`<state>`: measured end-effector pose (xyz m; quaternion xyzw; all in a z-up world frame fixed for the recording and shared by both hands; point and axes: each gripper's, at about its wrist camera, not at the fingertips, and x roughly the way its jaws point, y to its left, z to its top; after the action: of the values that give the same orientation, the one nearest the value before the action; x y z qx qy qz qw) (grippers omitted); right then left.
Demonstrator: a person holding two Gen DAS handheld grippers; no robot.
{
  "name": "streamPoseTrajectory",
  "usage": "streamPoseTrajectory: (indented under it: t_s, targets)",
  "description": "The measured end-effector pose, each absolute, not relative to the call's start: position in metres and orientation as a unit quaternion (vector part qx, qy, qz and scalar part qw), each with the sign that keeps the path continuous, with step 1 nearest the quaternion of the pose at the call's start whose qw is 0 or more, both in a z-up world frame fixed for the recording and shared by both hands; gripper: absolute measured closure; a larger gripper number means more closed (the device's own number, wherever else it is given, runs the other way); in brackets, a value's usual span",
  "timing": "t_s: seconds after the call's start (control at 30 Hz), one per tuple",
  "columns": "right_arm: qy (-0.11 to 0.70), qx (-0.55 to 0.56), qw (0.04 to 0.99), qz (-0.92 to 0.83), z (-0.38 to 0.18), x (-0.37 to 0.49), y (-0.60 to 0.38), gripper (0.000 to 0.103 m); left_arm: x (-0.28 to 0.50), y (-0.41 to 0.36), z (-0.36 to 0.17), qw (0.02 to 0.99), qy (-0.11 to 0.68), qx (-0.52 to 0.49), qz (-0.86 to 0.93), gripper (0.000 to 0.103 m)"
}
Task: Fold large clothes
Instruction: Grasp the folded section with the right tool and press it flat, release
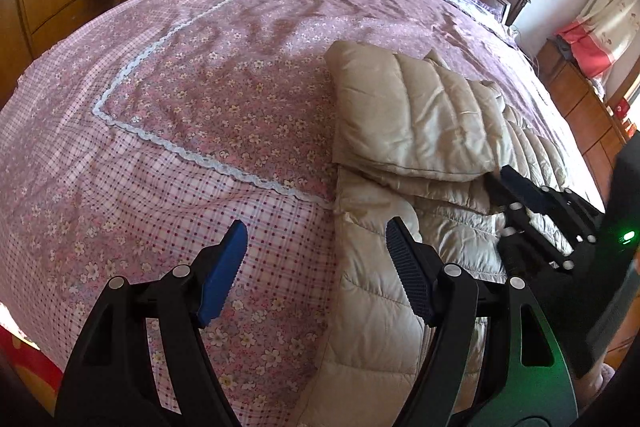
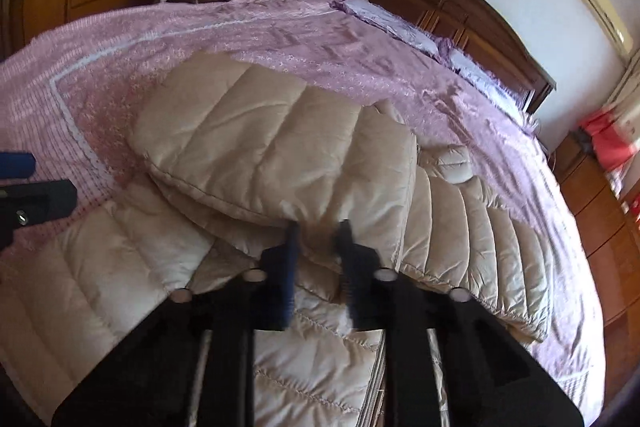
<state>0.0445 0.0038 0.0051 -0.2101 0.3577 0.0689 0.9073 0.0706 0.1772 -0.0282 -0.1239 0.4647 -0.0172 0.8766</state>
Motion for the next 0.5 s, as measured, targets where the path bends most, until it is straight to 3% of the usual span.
streamPoseTrajectory:
  t_s: [0.2, 0.5]
  targets:
    - [0.337, -0.144, 0.929, 0.05, 0.04, 0.037, -0.03, 0.099, 0.072, 0.171, -0.025, 0.879, 0.46, -0.12, -0.026, 0.031]
    - [0.316, -0.069, 0.946, -0.029, 0.076, 0.017, -0.12, 0.1, 0.077, 0.143, -0.014, 0.885, 0.451, -0.104, -0.055, 0.031]
